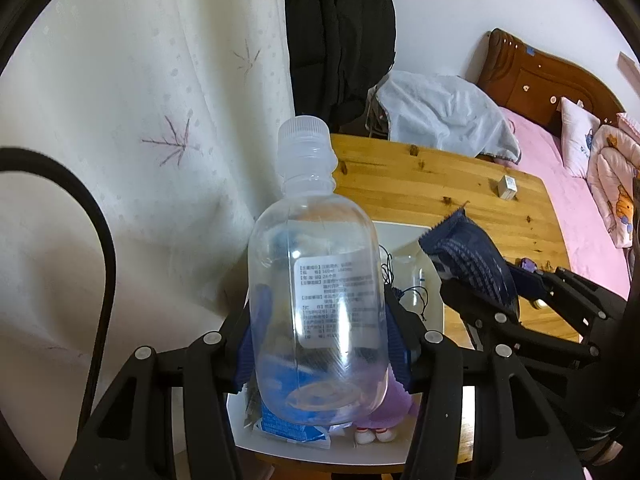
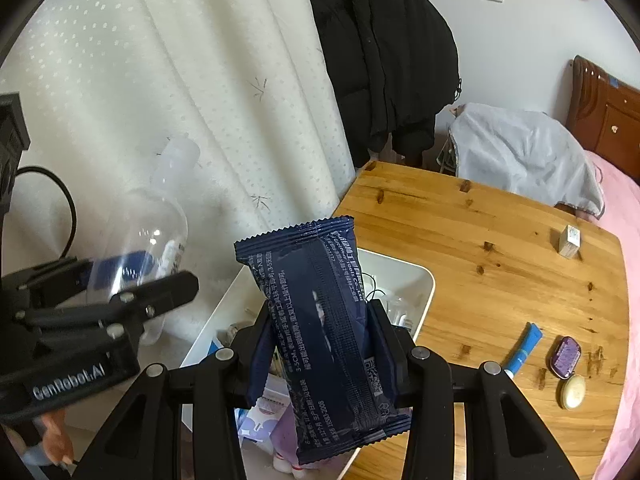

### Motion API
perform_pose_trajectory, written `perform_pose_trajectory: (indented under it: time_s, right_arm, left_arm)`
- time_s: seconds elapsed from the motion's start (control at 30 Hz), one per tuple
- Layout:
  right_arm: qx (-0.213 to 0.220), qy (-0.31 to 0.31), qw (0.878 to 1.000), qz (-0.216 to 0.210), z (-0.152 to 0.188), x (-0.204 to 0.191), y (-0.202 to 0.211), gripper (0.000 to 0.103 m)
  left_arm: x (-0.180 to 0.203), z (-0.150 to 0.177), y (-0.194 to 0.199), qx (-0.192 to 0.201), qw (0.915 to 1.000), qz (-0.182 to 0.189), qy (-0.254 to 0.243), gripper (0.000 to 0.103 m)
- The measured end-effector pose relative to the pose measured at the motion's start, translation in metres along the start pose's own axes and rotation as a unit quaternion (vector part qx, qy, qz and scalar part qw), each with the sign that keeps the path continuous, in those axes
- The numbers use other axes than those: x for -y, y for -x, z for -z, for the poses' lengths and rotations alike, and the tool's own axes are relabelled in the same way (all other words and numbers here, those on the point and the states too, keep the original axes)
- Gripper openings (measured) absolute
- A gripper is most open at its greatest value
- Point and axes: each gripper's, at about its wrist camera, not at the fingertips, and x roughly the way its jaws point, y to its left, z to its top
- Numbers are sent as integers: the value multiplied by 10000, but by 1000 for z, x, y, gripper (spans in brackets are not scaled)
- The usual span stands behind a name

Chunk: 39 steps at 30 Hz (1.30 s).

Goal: Organize objects
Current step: 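Carry the clear bottle and dark blue wipes pack over the white tray, then lower the bottle and wipes pack into the tray and open both tools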

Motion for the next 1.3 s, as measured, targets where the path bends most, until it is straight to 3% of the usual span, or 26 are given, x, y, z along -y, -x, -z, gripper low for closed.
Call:
perform_pose_trajectory:
  time_s: [0.57, 0.63, 0.7, 0.83, 1.3]
  right_arm:
    - [-273, 116, 9995, 121, 0, -4, -46, 46]
    - [-346, 196, 9992, 86, 3, -6, -52, 47]
    - [-373, 280, 9988, 117, 6, -9, -55, 53]
    - [-282, 341, 9990, 103, 8, -12, -53, 66]
    - [-340, 325, 9988, 136, 12, -8, -49, 67]
  left_arm:
    - [-10, 4, -6, -202, 9992, -121, 322, 59]
    - [-10, 4, -6, -215, 9991, -156, 320, 64]
    - [-11, 4, -6, -206, 9991, -231, 305, 71]
    - [-10, 3, -7, -203, 9990, -331, 241, 74]
    - [-8, -2, -3, -92, 9974, -629, 330, 77]
